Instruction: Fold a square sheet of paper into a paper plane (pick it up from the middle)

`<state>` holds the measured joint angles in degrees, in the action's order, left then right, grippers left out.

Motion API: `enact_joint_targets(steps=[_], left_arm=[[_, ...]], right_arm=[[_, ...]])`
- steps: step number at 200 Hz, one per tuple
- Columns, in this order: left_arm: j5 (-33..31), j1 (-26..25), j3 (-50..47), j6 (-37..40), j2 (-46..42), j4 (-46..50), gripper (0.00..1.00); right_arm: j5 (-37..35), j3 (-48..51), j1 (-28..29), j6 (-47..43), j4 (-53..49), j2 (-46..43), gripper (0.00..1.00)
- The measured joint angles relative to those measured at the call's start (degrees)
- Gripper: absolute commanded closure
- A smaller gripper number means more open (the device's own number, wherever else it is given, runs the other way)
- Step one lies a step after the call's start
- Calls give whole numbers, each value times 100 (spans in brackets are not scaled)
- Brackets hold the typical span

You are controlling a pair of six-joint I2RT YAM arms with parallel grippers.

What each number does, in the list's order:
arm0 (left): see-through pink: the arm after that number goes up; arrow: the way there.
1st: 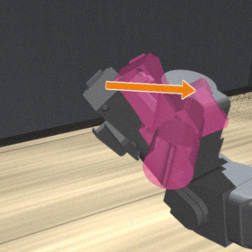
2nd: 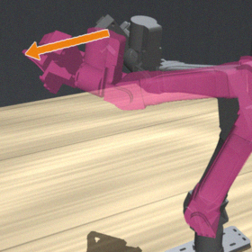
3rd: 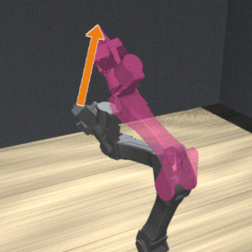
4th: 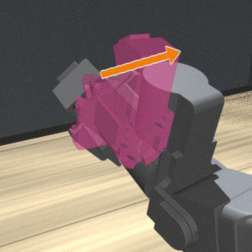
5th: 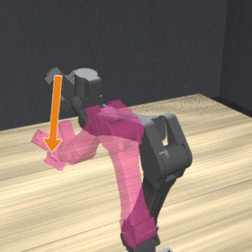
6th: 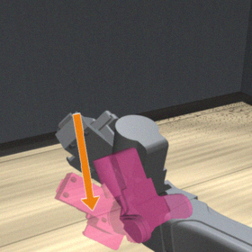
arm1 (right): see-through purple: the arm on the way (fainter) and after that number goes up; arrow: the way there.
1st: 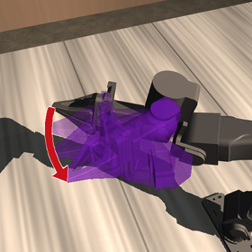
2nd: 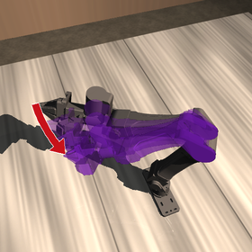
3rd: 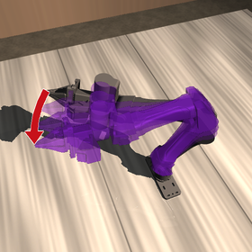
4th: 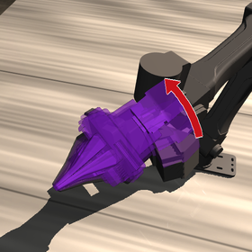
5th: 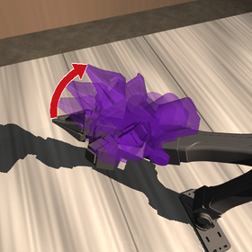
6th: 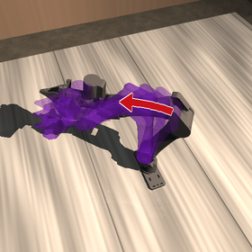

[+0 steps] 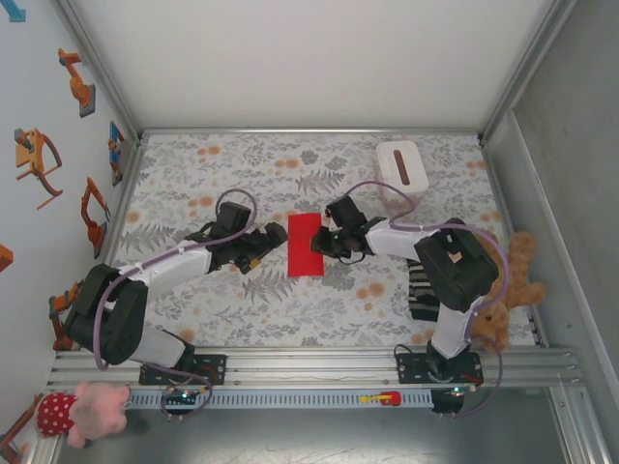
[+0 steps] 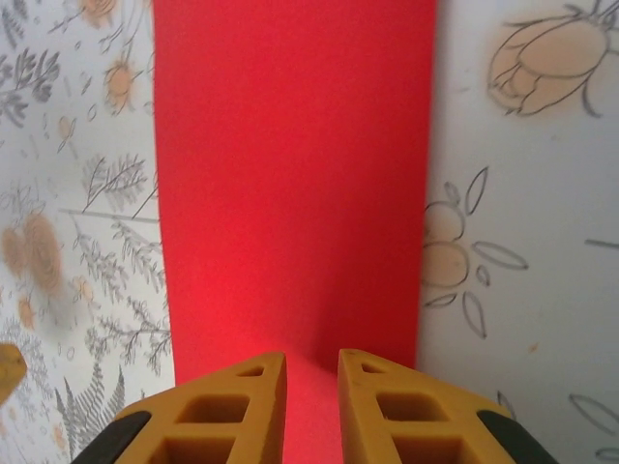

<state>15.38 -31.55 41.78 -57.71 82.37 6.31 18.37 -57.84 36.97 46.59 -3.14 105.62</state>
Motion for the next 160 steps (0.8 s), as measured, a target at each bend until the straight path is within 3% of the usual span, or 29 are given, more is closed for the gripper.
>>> enact_joint_targets(steps=[37, 107, 160], left_arm=[[146, -144, 15, -15, 271, -33, 17], [444, -393, 175, -48, 739, -96, 55], [463, -455, 181, -94, 940, -72, 65]], right_arm=[[2, -72, -48, 24, -22, 173, 80], [68, -94, -105, 140, -20, 238, 82], [173, -87, -151, 149, 0, 249, 82]])
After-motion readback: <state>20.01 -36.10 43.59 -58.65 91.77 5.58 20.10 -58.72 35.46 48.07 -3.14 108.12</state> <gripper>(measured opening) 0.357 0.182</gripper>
